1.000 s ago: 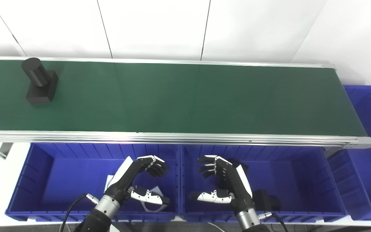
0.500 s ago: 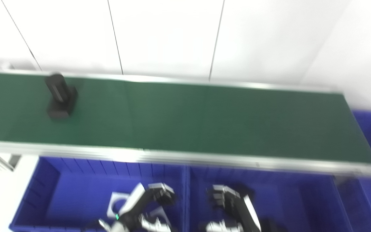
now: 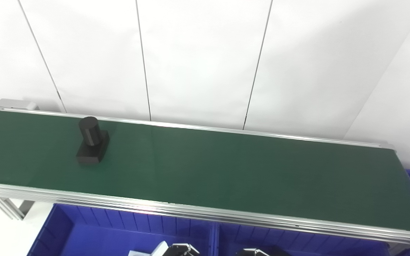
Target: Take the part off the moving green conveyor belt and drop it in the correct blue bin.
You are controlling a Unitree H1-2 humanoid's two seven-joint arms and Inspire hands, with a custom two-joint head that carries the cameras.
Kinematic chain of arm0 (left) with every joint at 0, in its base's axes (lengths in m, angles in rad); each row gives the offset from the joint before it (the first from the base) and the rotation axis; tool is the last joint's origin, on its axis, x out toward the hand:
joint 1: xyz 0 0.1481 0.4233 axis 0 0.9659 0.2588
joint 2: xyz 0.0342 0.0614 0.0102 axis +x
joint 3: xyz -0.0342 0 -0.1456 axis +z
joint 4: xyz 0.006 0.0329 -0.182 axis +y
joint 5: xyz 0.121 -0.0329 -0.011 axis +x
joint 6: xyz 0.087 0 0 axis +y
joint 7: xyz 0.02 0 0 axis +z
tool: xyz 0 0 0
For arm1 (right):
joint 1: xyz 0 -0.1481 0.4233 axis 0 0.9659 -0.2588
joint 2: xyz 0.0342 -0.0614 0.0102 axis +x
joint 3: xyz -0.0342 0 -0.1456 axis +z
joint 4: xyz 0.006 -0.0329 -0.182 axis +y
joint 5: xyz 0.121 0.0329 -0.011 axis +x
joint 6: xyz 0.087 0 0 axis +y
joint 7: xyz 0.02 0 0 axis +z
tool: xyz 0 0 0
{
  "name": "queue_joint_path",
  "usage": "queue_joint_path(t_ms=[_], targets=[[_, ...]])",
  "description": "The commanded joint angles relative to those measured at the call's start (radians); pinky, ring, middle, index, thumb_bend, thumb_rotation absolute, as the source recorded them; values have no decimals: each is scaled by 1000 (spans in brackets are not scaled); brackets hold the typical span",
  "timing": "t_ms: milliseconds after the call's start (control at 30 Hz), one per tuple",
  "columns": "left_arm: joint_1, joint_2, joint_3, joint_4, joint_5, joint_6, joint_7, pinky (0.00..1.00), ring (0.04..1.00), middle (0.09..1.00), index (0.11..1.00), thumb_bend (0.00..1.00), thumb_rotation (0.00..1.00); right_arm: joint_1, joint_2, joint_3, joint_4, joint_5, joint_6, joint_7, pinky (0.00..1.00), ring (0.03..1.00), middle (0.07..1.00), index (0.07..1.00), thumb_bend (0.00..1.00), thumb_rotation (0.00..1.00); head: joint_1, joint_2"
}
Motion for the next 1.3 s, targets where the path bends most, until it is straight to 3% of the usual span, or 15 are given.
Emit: queue_joint_path(t_ms=[0, 267, 633, 900, 1000, 1133, 1267], targets=[[-20, -1, 3, -7, 2, -38, 26, 502, 549, 549, 577, 915, 6, -10, -4, -5, -18, 24, -52, 15, 511, 619, 685, 619, 835, 0, 11, 1], [-26, -17, -1, 6, 3, -39, 32, 485, 546, 557, 582, 922, 45, -13, -20, -7, -11, 28, -52, 23, 514, 624, 696, 626, 817, 0, 65, -5], [-29, -22, 1, 16, 9, -39, 30, 510, 555, 558, 584, 930, 48, -10, -14, -23, -22, 50, -52, 51, 509, 615, 693, 623, 803, 0, 52, -9], [-45, -30, -4, 42, 4, -38, 27, 523, 560, 564, 585, 931, 49, 21, 26, -106, -209, 179, -52, 223, 473, 583, 674, 617, 830, 13, 55, -23], [-51, -31, -8, 49, -4, -38, 31, 526, 560, 561, 581, 933, 29, 19, 40, -99, -334, 287, -51, 295, 467, 580, 665, 626, 824, 1, 56, -28], [-58, -31, -19, 56, -13, -39, 39, 518, 549, 554, 576, 933, 16, -3, 43, -80, -446, 350, -20, 324, 460, 573, 655, 629, 846, 0, 58, -29], [-63, -32, -27, 65, -25, -39, 44, 522, 548, 551, 572, 931, 16, -47, 57, -73, -518, 399, 27, 330, 450, 555, 638, 629, 944, 93, 60, -33]])
